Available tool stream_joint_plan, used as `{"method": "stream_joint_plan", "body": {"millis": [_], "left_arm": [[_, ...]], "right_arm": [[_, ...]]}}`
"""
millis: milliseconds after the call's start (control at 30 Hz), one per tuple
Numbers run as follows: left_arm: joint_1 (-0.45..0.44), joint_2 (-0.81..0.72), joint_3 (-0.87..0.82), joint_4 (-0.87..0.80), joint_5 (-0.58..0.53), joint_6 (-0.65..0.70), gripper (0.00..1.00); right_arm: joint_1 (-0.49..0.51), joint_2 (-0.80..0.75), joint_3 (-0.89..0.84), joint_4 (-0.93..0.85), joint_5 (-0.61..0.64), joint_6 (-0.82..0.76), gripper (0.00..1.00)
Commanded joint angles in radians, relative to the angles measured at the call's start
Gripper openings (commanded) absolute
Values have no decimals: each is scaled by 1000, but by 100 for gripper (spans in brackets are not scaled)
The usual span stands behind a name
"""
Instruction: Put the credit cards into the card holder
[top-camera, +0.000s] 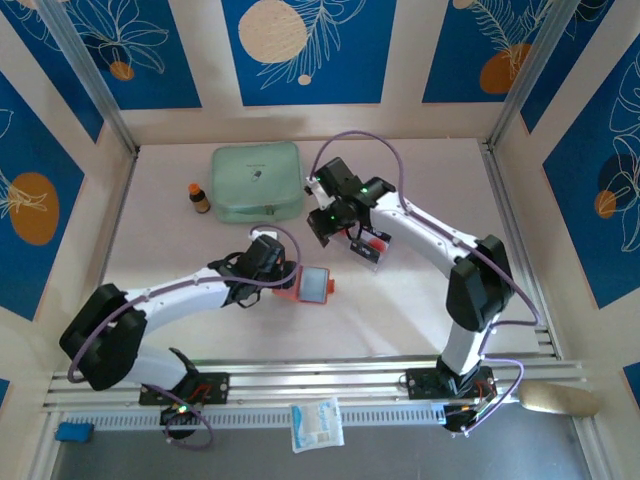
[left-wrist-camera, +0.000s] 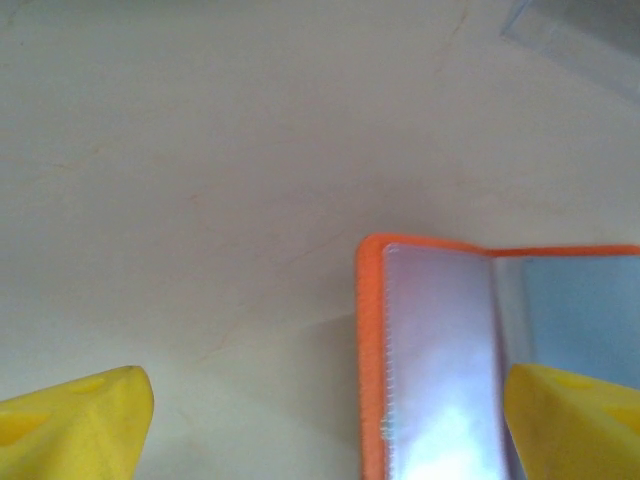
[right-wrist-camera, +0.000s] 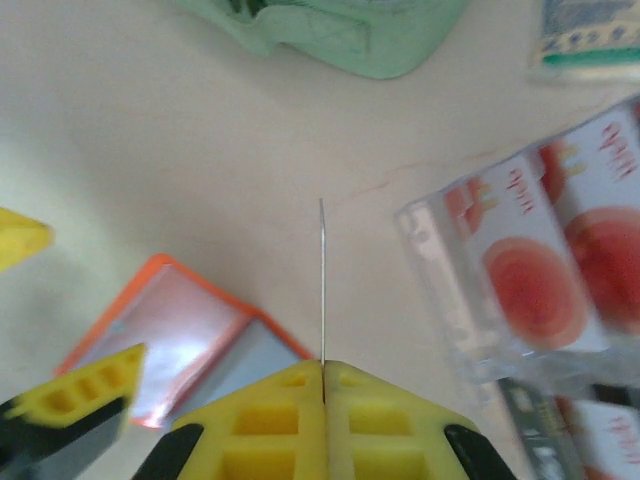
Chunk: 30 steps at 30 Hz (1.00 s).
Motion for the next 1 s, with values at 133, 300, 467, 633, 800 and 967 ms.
{"method": "stream_joint_plan", "body": {"millis": [133,300,467,633,800,967], "left_arm": [[10,16,-29,-75,-61,39,90],[10,-6,-68,-80,-69,13,91],[9,0,-93,-69,-63,-10,90],[10,9,-104,-56,-61,-20,90],[9,14,-106,-48,-58,-23,90],[9,13,-111,-45,-61,-28,90]], "right_arm": [[-16,-140,-321,385,-289,392,0],[-12,-176,-517,648,-332,573,0],[3,-174,-643,829,-288,682,0],[23,-158,-725,952,-240,743,0],[36,-136,-752,1015,-232,763,0],[41,-103,-751,1034,-242,763,0]]}}
